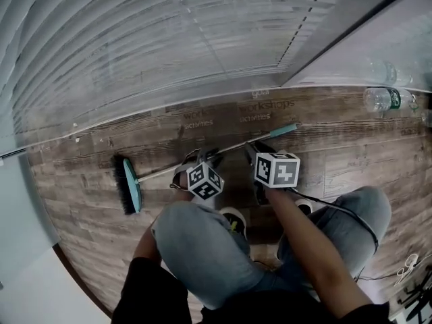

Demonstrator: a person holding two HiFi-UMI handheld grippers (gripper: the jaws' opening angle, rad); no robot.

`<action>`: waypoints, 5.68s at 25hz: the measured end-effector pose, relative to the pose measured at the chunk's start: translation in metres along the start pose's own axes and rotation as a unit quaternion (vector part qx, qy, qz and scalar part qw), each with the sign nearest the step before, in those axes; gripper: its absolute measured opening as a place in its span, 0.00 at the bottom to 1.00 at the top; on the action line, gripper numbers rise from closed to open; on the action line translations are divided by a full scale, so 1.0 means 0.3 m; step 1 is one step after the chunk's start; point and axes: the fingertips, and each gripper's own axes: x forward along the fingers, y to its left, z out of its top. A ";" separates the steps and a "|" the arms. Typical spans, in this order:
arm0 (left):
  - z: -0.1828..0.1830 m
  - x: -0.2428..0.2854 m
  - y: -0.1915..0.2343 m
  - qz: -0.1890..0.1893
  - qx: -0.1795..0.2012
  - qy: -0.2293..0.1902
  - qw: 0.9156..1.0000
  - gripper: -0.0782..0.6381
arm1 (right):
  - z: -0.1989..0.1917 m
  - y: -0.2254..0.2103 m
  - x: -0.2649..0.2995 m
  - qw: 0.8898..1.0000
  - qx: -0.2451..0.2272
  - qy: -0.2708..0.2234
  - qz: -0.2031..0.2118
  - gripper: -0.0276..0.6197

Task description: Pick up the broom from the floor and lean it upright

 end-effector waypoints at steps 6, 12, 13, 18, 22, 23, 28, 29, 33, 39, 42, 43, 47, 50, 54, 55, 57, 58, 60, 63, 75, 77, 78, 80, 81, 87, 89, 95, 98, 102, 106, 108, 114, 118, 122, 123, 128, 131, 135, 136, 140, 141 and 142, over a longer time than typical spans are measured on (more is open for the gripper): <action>-0.009 0.000 0.012 0.023 0.031 0.003 0.999 0.25 | -0.066 0.065 0.039 1.000 0.000 0.002 0.017 0.26; 0.001 -0.004 -0.052 -0.004 0.066 -0.006 0.998 0.24 | -0.078 0.022 0.012 0.999 0.032 -0.021 0.005 0.28; 0.012 -0.015 -0.053 -0.004 0.066 -0.014 0.998 0.24 | -0.054 0.005 0.002 0.999 0.034 -0.031 0.000 0.30; 0.084 -0.082 -0.005 -0.002 0.055 -0.050 0.997 0.24 | 0.031 -0.045 -0.071 0.994 0.061 -0.083 -0.027 0.32; 0.128 -0.152 0.069 0.015 0.032 -0.083 0.996 0.24 | 0.075 0.003 -0.095 0.992 0.056 -0.112 -0.012 0.33; 0.144 -0.169 0.083 0.018 0.031 -0.093 0.995 0.24 | 0.089 0.004 -0.094 0.991 0.057 -0.118 -0.008 0.33; 0.234 -0.267 0.150 0.021 0.016 -0.145 0.989 0.24 | 0.213 0.043 -0.121 0.979 0.058 -0.192 0.046 0.33; 0.254 -0.290 0.167 0.019 0.010 -0.154 0.988 0.24 | 0.249 0.072 -0.138 0.974 0.043 -0.212 0.065 0.33; 0.343 -0.400 0.224 0.032 0.014 -0.196 0.980 0.24 | 0.370 0.205 -0.239 0.950 -0.049 -0.283 0.122 0.33; 0.483 -0.526 0.241 -0.032 0.027 -0.254 0.966 0.24 | 0.497 0.258 -0.376 0.934 -0.086 -0.323 0.126 0.29; 0.553 -0.613 0.229 -0.050 0.043 -0.281 0.957 0.24 | 0.543 0.305 -0.483 0.917 -0.084 -0.358 0.155 0.26; 0.591 -0.650 0.224 -0.052 0.044 -0.297 0.953 0.24 | 0.563 0.321 -0.534 0.909 -0.086 -0.376 0.157 0.25; 0.757 -0.816 0.192 -0.045 0.051 -0.363 0.929 0.24 | 0.655 0.394 -0.776 0.874 -0.114 -0.447 0.154 0.23; 0.894 -0.927 0.209 -0.022 0.048 -0.418 0.907 0.24 | 0.753 0.453 -0.926 0.844 -0.164 -0.488 0.152 0.23; 1.002 -1.080 0.216 0.012 0.027 -0.472 0.881 0.24 | 0.832 0.566 -1.091 0.810 -0.221 -0.521 0.156 0.22; 1.023 -1.115 0.216 0.021 0.022 -0.483 0.875 0.24 | 0.847 0.596 -1.130 0.801 -0.233 -0.529 0.159 0.22; 1.061 -1.174 0.216 0.038 0.015 -0.501 0.864 0.24 | 0.873 0.651 -1.198 0.785 -0.255 -0.541 0.162 0.22; 1.075 -1.200 0.213 0.042 0.006 -0.512 0.858 0.24 | 0.882 0.679 -1.228 0.779 -0.263 -0.546 0.165 0.21; 1.097 -1.255 0.207 0.049 -0.031 -0.541 0.839 0.24 | 0.891 0.737 -1.283 0.767 -0.279 -0.552 0.171 0.20; 1.120 -1.321 0.203 0.062 -0.069 -0.571 0.816 0.24 | 0.893 0.803 -1.343 0.751 -0.308 -0.557 0.178 0.20; 1.212 -1.460 0.213 0.149 -0.120 -0.579 0.792 0.23 | 0.939 0.912 -1.451 0.750 -0.363 -0.513 0.205 0.18; 1.219 -1.484 0.203 0.170 -0.132 -0.575 0.789 0.23 | 0.932 0.927 -1.469 0.751 -0.369 -0.502 0.220 0.18; 1.221 -1.487 0.197 0.177 -0.136 -0.569 0.791 0.23 | 0.929 0.931 -1.476 0.750 -0.371 -0.499 0.224 0.18; 1.230 -1.480 0.197 0.189 -0.143 -0.556 0.797 0.23 | 0.937 0.926 -1.480 0.754 -0.372 -0.492 0.225 0.18; 1.233 -1.472 0.201 0.194 -0.145 -0.551 0.798 0.23 | 0.943 0.919 -1.475 0.759 -0.369 -0.486 0.225 0.18; 1.244 -1.383 0.217 0.205 -0.155 -0.528 0.810 0.23 | 0.983 0.830 -1.408 0.792 -0.336 -0.463 0.215 0.18; 1.245 -1.360 0.215 0.206 -0.154 -0.529 0.809 0.23 | 0.982 0.814 -1.393 0.793 -0.334 -0.464 0.210 0.18; 1.272 -1.343 0.190 0.209 -0.136 -0.528 0.812 0.23 | 0.975 0.786 -1.407 0.787 -0.341 -0.476 0.195 0.18; 1.279 -1.340 0.187 0.208 -0.121 -0.522 0.818 0.23 | 0.977 0.782 -1.406 0.789 -0.340 -0.477 0.187 0.18; 1.277 -1.338 0.179 0.207 -0.113 -0.519 0.821 0.24 | 0.972 0.780 -1.404 0.789 -0.348 -0.475 0.178 0.18; 1.269 -1.339 0.175 0.206 -0.111 -0.520 0.822 0.24 | 0.965 0.766 -1.408 0.789 -0.342 -0.482 0.170 0.23; 1.264 -1.345 0.182 0.208 -0.111 -0.522 0.820 0.24 | 0.967 0.764 -1.410 0.788 -0.342 -0.483 0.172 0.24; 1.243 -1.350 0.174 0.200 -0.113 -0.527 0.818 0.27 | 0.953 0.741 -1.417 0.790 -0.330 -0.488 0.171 0.26; 1.252 -1.361 0.148 0.192 -0.101 -0.542 0.812 0.29 | 0.936 0.712 -1.437 0.787 -0.333 -0.489 0.174 0.26; 1.255 -1.422 0.133 0.167 -0.126 -0.581 0.787 0.31 | 0.917 0.705 -1.452 0.785 -0.345 -0.482 0.179 0.26; 1.247 -1.440 0.137 0.169 -0.127 -0.585 0.783 0.31 | 0.916 0.703 -1.461 0.784 -0.347 -0.481 0.180 0.26; 1.163 -1.506 0.228 0.208 -0.151 -0.574 0.778 0.26 | 0.877 0.626 -1.514 0.789 -0.359 -0.468 0.170 0.23; 1.128 -1.522 0.265 0.206 -0.145 -0.576 0.778 0.15 | 0.875 0.533 -1.510 0.796 -0.402 -0.431 0.137 0.09; 1.078 -1.558 0.313 0.224 -0.182 -0.535 0.794 0.14 | 0.941 0.421 -1.551 0.825 -0.408 -0.376 0.111 0.07; 1.073 -1.582 0.295 0.217 -0.195 -0.524 0.800 0.14 | 0.936 0.402 -1.586 0.838 -0.395 -0.361 0.103 0.07; 1.093 -1.725 0.188 0.168 -0.208 -0.500 0.824 0.14 | 0.910 0.423 -1.765 0.867 -0.381 -0.313 0.066 0.07; 1.100 -1.758 0.147 0.127 -0.216 -0.519 0.817 0.14 | 0.915 0.445 -1.808 0.870 -0.379 -0.308 0.063 0.07; 1.103 -1.782 0.088 0.070 -0.217 -0.542 0.809 0.14 | 0.910 0.471 -1.846 0.874 -0.377 -0.299 0.063 0.07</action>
